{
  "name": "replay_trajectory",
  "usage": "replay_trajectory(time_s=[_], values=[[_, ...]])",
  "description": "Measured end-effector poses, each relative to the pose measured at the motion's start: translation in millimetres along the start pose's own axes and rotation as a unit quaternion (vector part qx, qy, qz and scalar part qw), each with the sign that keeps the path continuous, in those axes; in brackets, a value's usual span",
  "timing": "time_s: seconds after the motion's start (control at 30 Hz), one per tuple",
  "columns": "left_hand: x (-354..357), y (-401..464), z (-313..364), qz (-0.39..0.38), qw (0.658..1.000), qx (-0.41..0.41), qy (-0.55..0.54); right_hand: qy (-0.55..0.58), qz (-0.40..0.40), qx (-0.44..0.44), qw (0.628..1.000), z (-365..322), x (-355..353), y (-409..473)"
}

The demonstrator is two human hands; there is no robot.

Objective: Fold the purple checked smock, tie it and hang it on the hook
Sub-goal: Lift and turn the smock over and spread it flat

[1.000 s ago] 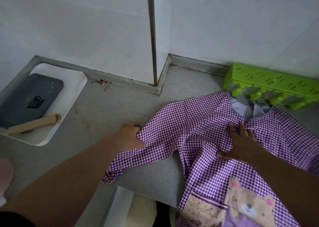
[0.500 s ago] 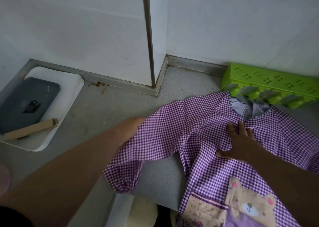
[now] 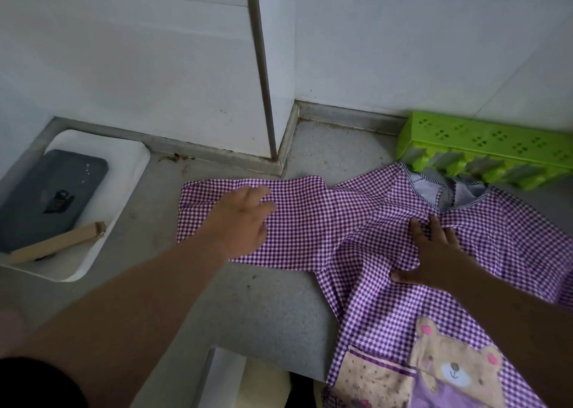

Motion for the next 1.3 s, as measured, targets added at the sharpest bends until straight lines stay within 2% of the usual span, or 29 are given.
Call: replay_trajectory(time_s=[0.03,0.07,0.13,0.2,0.3,0.4,0.43,0.5,0.53,0.57,0.6,0.63,0.67,0.7,0.73,0.77,0.87,1.0,1.03,1.1,1.17,1.2,1.3], values=[[11,0,17,-0.04,0.999,0.028,-0.023,0.004,0.004,-0.001,1.0,0,0,0],[26,-2,26,-0.097,0.994,0.019,-0.045,0.008,0.009,-0.004,1.0,1,-1,0],[56,-8,26,-0.199,0.975,-0.049,-0.09,0.02,0.023,-0.013,0.999,0,-3,-1],[73,-12,18,-0.24,0.96,-0.102,-0.096,0.033,0.055,-0.021,0.998,0,-9,-5],[84,-12,0,-0.262,0.946,-0.164,-0.104,0.014,0.136,-0.001,0.991,-3,-21,-17],[87,-13,-10,-0.286,0.936,-0.183,-0.09,0.015,0.105,0.007,0.994,-4,-6,-18],[76,-11,-8,-0.26,0.949,-0.164,-0.065,0.022,0.083,-0.001,0.996,-5,1,-15],[45,-5,20,-0.159,0.984,-0.081,-0.008,0.024,0.051,-0.016,0.998,-2,8,-12],[34,-6,38,-0.134,0.99,-0.045,-0.009,0.02,0.041,-0.022,0.999,-2,9,-10],[33,-11,60,-0.155,0.987,-0.025,-0.037,0.014,0.033,-0.025,0.999,1,9,-10],[40,-19,80,-0.218,0.972,-0.03,-0.083,0.009,0.027,-0.029,0.999,3,9,-12],[53,-31,98,-0.302,0.942,-0.051,-0.137,0.006,0.022,-0.032,0.999,2,9,-11],[67,-44,115,-0.376,0.9,-0.086,-0.201,0.001,0.018,-0.035,0.999,2,10,-11],[76,-53,132,-0.416,0.859,-0.124,-0.271,-0.008,0.015,-0.04,0.999,3,11,-13],[81,-55,144,-0.417,0.833,-0.159,-0.327,-0.017,0.012,-0.044,0.999,3,12,-14],[83,-52,152,-0.381,0.827,-0.193,-0.366,-0.024,0.012,-0.05,0.998,5,13,-15],[78,-41,152,-0.244,0.845,-0.259,-0.4,-0.017,0.044,-0.078,0.996,3,10,-23],[70,-35,154,-0.192,0.874,-0.234,-0.381,-0.037,0.162,-0.051,0.985,6,1,-53],[71,-36,155,-0.186,0.872,-0.233,-0.389,-0.031,0.15,-0.042,0.987,9,11,-59],[75,-40,151,-0.194,0.866,-0.255,-0.385,-0.014,0.076,-0.035,0.996,14,39,-64],[74,-47,143,-0.178,0.83,-0.319,-0.422,-0.014,0.028,-0.038,0.999,21,57,-63],[76,-52,140,-0.163,0.799,-0.354,-0.457,-0.014,0.022,-0.044,0.999,24,58,-62],[102,-69,134,-0.17,0.674,-0.424,-0.581,-0.004,0.015,-0.064,0.998,27,53,-57]])
Point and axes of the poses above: each hand's wrist, its own y-axis towards the middle knuckle, its own x-axis out of the palm, z = x × y, the point moved 10 cm from there along y, towards the middle knuckle, and after that the axes turned 5 degrees about y, right-handed, at the moved point
